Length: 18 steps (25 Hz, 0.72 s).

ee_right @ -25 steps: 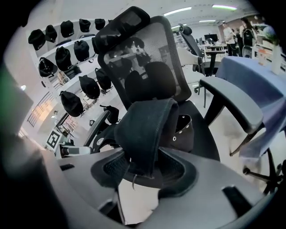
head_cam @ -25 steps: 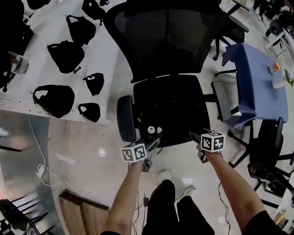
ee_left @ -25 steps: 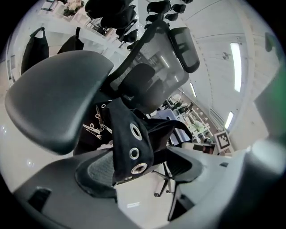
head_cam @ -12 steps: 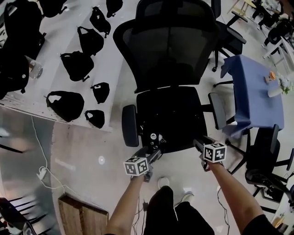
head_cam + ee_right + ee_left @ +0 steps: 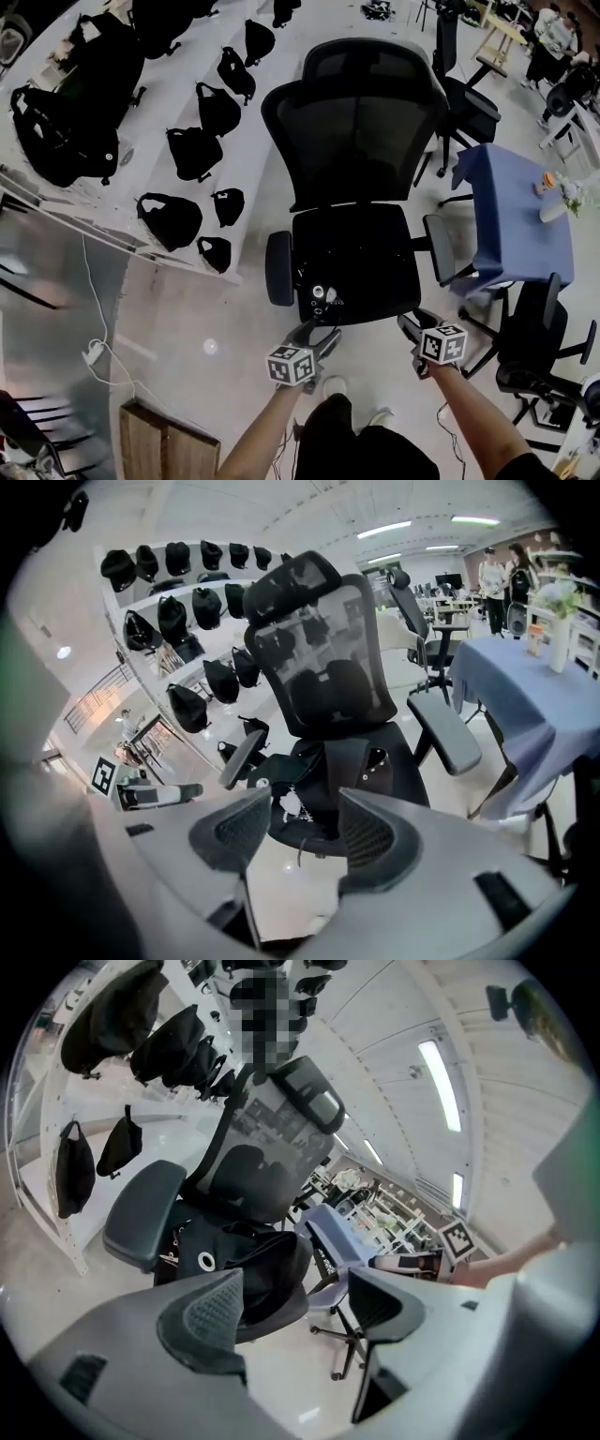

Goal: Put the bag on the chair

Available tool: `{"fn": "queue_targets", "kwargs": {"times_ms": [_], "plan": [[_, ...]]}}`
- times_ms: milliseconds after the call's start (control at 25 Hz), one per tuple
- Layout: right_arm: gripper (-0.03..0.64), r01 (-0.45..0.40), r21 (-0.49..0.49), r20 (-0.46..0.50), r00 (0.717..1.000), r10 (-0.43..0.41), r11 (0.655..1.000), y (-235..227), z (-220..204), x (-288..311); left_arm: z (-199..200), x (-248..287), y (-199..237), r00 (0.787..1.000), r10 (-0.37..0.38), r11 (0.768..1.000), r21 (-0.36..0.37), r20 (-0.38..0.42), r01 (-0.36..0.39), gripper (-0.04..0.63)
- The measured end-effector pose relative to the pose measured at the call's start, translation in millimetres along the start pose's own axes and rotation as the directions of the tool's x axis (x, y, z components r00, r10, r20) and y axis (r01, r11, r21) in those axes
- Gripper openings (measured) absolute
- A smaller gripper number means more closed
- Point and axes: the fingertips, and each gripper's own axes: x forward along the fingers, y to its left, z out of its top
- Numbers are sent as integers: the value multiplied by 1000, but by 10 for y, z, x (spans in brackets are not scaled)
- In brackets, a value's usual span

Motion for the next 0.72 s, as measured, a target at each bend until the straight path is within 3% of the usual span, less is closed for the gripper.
{"fn": "queue_targets", "kwargs": {"times_ms": [120,440,640,720], "plan": [[211,-28,-23,44,999,29,999,288,36,-342,65,-266,-341,999,-6,1000,17,54,5,322],[210,-65,-53,94,993,69,997,741,-214,-1503,-61,-1192,-1187,971,58,998,-44,232,-49,322],[210,-77,-60,138,987,84,995,898,-476,-2255,-332,-1619,-2014,952,49,996,51,302,-67,322],[210,-100,-62,153,982,108,993,979,-630,-2534,-385,-1809,-2372,930,67,987,114,361,-115,321]]}}
